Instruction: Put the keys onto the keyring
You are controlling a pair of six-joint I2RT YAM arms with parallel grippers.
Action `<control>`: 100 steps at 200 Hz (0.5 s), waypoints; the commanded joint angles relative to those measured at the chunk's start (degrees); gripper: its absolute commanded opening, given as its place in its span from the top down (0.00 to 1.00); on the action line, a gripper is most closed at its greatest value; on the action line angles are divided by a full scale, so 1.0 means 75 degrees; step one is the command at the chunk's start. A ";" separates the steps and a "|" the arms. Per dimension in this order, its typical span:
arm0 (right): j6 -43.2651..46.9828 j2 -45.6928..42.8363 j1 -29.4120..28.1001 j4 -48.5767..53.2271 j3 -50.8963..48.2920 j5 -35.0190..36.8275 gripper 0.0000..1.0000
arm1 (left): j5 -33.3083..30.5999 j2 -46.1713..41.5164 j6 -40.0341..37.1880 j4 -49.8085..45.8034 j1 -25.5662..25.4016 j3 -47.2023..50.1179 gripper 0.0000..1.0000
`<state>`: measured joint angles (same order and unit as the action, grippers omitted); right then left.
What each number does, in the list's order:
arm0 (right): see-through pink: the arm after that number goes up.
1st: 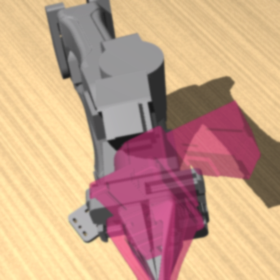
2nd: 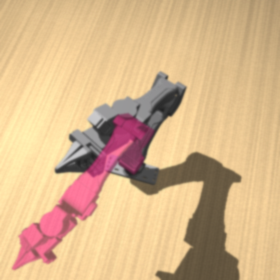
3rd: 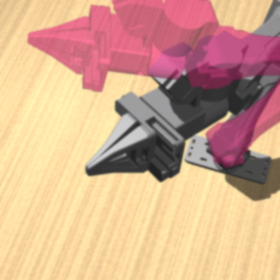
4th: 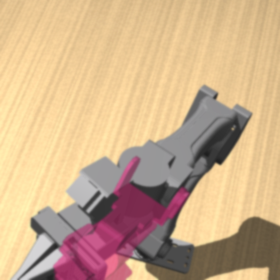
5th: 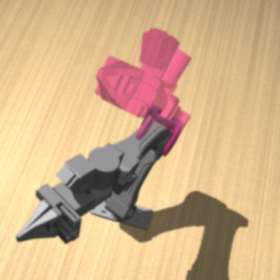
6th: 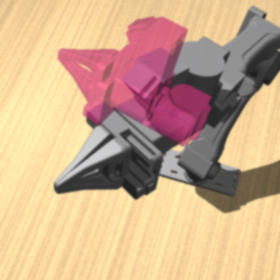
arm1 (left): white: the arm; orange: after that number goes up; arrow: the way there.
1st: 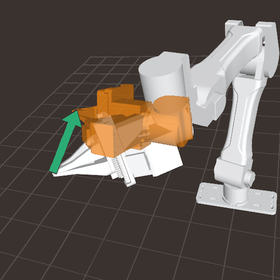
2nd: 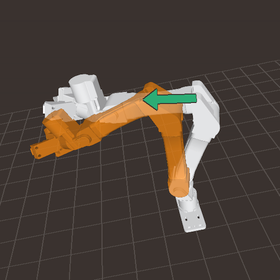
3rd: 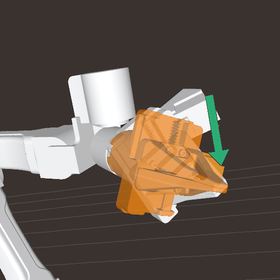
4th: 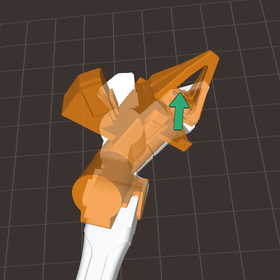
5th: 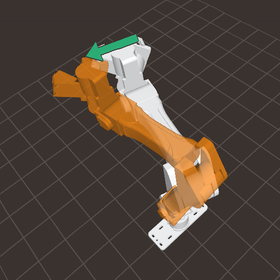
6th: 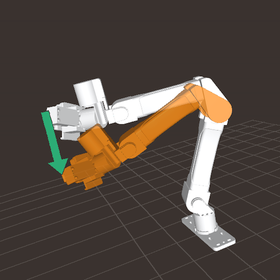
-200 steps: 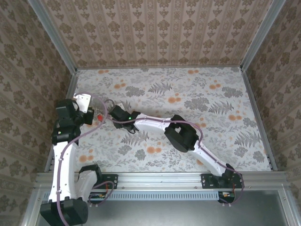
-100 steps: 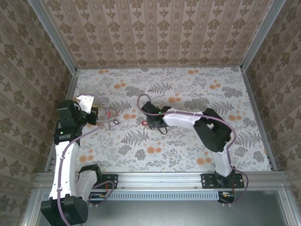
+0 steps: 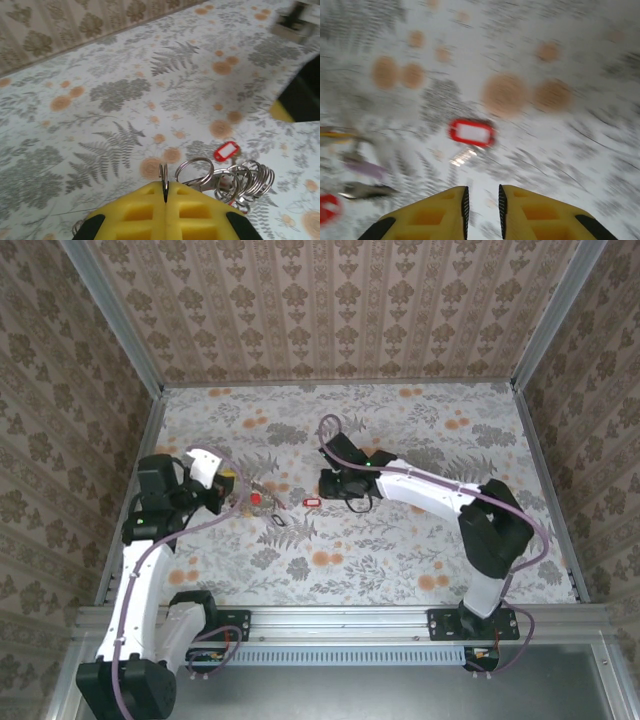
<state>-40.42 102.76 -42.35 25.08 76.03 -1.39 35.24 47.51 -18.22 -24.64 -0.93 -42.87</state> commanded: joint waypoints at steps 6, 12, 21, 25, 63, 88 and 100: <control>0.0517 0.0726 0.0373 -0.0736 0.0011 -0.1467 0.75 | 0.1163 -0.0242 -0.0487 0.0145 -0.0239 0.0188 1.00; 0.0515 0.0894 0.0498 -0.0781 0.0013 -0.1754 0.76 | 0.1292 -0.0280 -0.0566 0.0139 -0.0309 0.0210 1.00; 0.0574 0.1121 0.0627 -0.0698 0.0085 -0.2066 0.77 | 0.1408 -0.0312 -0.0675 0.0071 -0.0410 0.0221 1.00; 0.0623 0.1202 0.0650 -0.0650 0.0124 -0.2172 0.77 | 0.1462 -0.0319 -0.0722 0.0026 -0.0462 0.0224 1.00; 0.0921 0.1722 0.0733 -0.0403 0.0350 -0.2552 0.74 | 0.1816 -0.0460 -0.1004 -0.0285 -0.0740 0.0230 1.00; 0.0993 0.1858 0.0840 -0.0379 0.0380 -0.2449 0.70 | 0.1945 -0.0479 -0.1144 -0.0373 -0.0804 0.0225 1.00; 0.1035 0.1950 0.0882 -0.0372 0.0425 -0.2471 0.70 | 0.1848 -0.0466 -0.1068 -0.0331 -0.0853 0.0238 1.00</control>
<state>-34.33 116.18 -36.40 21.26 76.90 -17.87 46.17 44.97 -24.47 -27.49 -6.63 -40.97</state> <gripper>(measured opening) 0.298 0.043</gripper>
